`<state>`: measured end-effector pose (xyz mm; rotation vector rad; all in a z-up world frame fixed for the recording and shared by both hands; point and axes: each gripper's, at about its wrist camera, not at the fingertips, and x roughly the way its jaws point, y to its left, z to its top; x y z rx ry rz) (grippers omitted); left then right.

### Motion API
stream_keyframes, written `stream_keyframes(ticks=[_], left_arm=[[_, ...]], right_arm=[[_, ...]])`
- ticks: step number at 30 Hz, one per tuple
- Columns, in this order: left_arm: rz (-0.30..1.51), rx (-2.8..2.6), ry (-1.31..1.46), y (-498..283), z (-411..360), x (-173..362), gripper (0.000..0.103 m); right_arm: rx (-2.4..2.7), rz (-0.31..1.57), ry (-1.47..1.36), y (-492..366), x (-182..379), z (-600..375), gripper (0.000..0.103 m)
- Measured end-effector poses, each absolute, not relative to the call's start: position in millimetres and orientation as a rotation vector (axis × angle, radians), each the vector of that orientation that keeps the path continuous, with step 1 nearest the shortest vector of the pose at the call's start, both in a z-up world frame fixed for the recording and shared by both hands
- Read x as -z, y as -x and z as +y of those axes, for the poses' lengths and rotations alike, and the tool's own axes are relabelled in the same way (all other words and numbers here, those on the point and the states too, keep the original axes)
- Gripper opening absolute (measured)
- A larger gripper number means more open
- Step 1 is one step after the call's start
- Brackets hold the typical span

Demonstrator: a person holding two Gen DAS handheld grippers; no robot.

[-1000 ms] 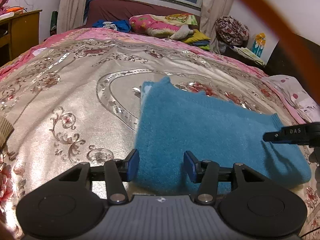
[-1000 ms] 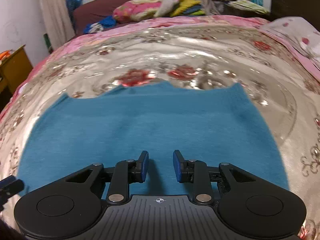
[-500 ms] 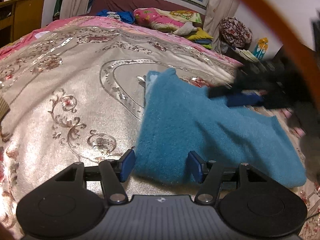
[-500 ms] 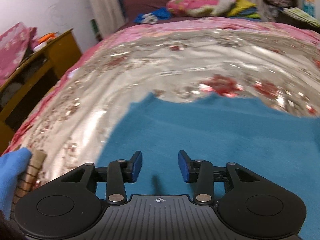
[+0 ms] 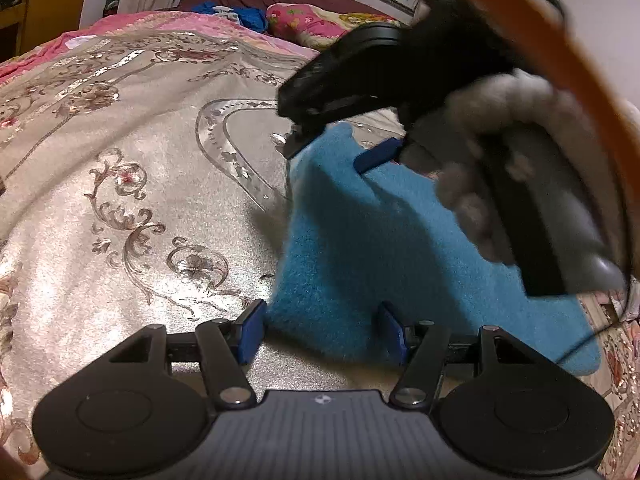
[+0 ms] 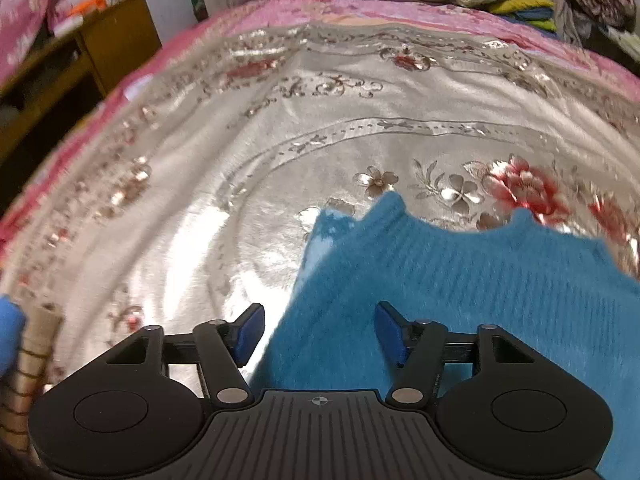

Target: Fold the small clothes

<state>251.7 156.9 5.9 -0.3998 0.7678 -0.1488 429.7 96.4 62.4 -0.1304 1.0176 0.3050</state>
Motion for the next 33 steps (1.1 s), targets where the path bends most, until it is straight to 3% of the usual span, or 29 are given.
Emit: stream_keyframes(ticks=[15, 28, 33], left_arm=[[0.759, 0.163, 0.384, -251, 155, -5, 0.071], [0.737, 0.166, 0.346, -249, 144, -7, 0.086], [0.728, 0.152, 0.333, -250, 138, -6, 0.092]], right_arm=[[-0.245, 1.026, 0.419, -455, -31, 133, 0.068], [-0.282, 0.992, 0.402, -449, -47, 114, 0.032], [-0.307, 0.977, 0.337, -445, -61, 97, 0.026]])
